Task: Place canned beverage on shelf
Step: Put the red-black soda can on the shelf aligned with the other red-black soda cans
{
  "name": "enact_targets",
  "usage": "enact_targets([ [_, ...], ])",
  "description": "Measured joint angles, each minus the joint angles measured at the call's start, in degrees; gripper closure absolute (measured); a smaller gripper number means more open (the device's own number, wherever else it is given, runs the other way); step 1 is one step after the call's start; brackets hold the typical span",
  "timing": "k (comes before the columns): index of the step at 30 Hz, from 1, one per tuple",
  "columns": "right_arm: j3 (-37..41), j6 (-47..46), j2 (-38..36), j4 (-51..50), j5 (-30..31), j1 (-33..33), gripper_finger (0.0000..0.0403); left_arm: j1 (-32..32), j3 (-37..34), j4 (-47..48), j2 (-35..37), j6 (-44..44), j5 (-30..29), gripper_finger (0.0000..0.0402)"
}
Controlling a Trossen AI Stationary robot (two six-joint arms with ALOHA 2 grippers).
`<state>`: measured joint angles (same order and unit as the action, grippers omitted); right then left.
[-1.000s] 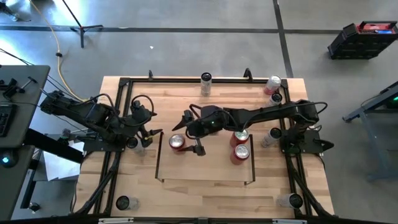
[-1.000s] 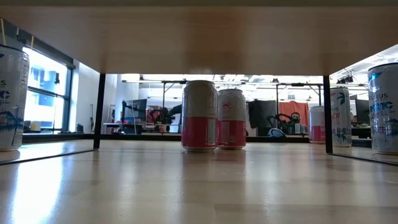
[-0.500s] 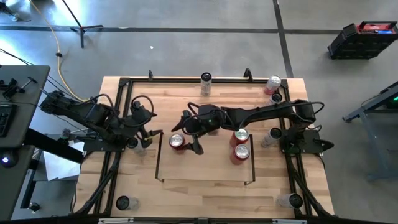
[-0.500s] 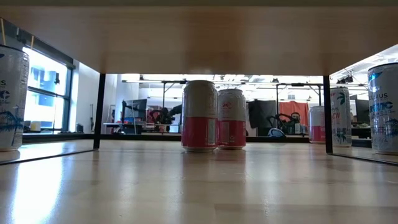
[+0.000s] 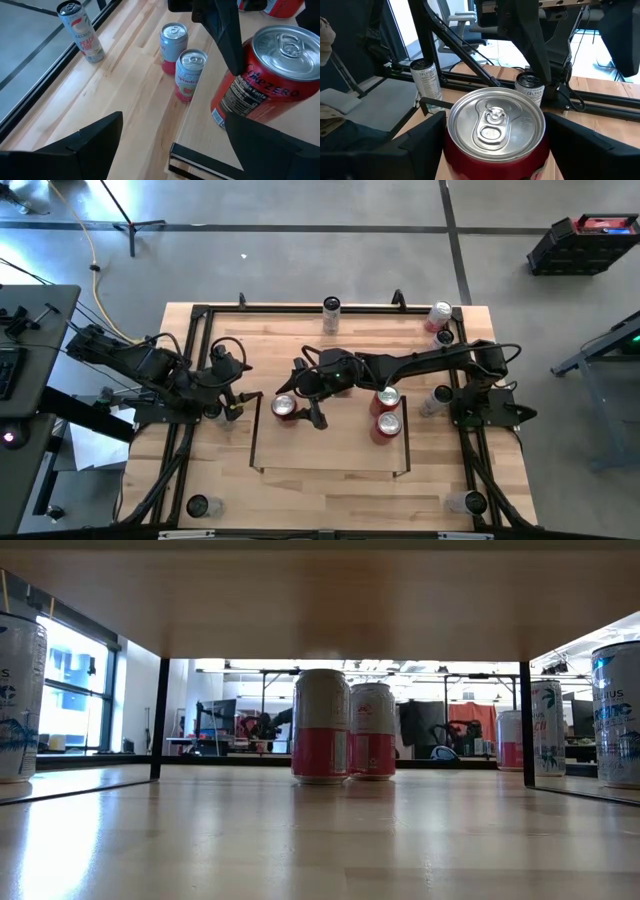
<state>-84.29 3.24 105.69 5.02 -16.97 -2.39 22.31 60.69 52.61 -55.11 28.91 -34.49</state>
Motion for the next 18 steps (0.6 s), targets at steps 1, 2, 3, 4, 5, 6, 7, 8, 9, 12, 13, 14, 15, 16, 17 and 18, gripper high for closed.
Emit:
enact_targets([
  [1, 0.0, 0.0, 0.0, 0.0, 0.0, 0.0, 0.0106, 0.0, 0.0, 0.0, 0.0, 0.0, 0.1, 0.006],
  [2, 0.0, 0.0, 0.0, 0.0, 0.0, -0.2, 0.0107, 0.0, 0.0, 0.0, 0.0, 0.0, 0.3, 0.006],
  [3, 0.0, -0.2, 0.0, 0.1, 0.1, -0.3, 0.0107, 0.0, 0.0, 0.0, 0.0, 0.0, 0.4, 0.006],
  [4, 0.0, -0.3, 0.0, 0.1, 0.2, -0.3, 0.0108, 0.0, 0.0, 0.0, 0.0, 0.2, 0.4, 0.006],
  [5, 0.0, -0.3, -0.1, 0.2, 0.3, -0.5, 0.0108, 0.0, 0.0, 0.0, 0.0, 0.5, 0.4, 0.006],
  [6, 0.0, -0.2, -0.1, 0.1, 0.5, -0.7, 0.0108, 0.0, 0.0, 0.0, 0.0, 0.5, 0.4, 0.006],
  [7, 0.0, -0.2, -0.2, 0.1, 0.7, -0.8, 0.0109, 0.0, 0.0, 0.0, 0.0, 0.5, 0.6, 0.006],
  [8, 0.0, -0.2, -0.4, 0.0, 0.9, -1.0, 0.0109, 0.0, 0.0, 0.0, 0.0, 0.5, 0.8, 0.006],
  [9, 0.0, -0.2, -0.6, -0.4, 1.4, -1.2, 0.0109, 0.0, 0.0, 0.0, 0.0, 0.5, 1.0, 0.006],
  [12, 0.1, -0.2, -1.2, -0.4, 3.7, -1.8, 0.011, 0.0, 0.0, 0.0, 0.0, 0.5, 1.0, 0.006],
  [13, 0.1, -0.2, -1.5, -0.4, 4.0, -2.0, 0.011, 0.0, 0.0, 0.1, 0.0, 0.5, 1.0, 0.006],
  [14, 0.1, -0.3, -1.8, -0.3, 4.0, -2.1, 0.011, 0.0, 0.0, 0.0, 0.0, 0.5, 1.0, 0.006],
  [15, 0.1, -0.4, -2.1, 0.0, 4.1, -2.3, 0.011, 0.0, 0.0, 0.1, 0.0, 0.5, 1.0, 0.006],
  [16, 0.1, -0.9, -2.4, 0.0, 4.4, -2.5, 0.0111, 0.0, 0.0, 0.1, 0.0, 0.5, 1.0, 0.006],
  [17, 0.1, -1.4, -2.6, 0.0, 4.9, -2.7, 0.0111, 0.0, 0.0, 0.1, 0.0, 0.5, 1.0, 0.006],
  [18, 0.1, -1.8, -2.9, -0.1, 5.2, -2.9, 0.0111, 0.0, 0.0, 0.1, 0.0, 0.5, 1.0, 0.006],
])
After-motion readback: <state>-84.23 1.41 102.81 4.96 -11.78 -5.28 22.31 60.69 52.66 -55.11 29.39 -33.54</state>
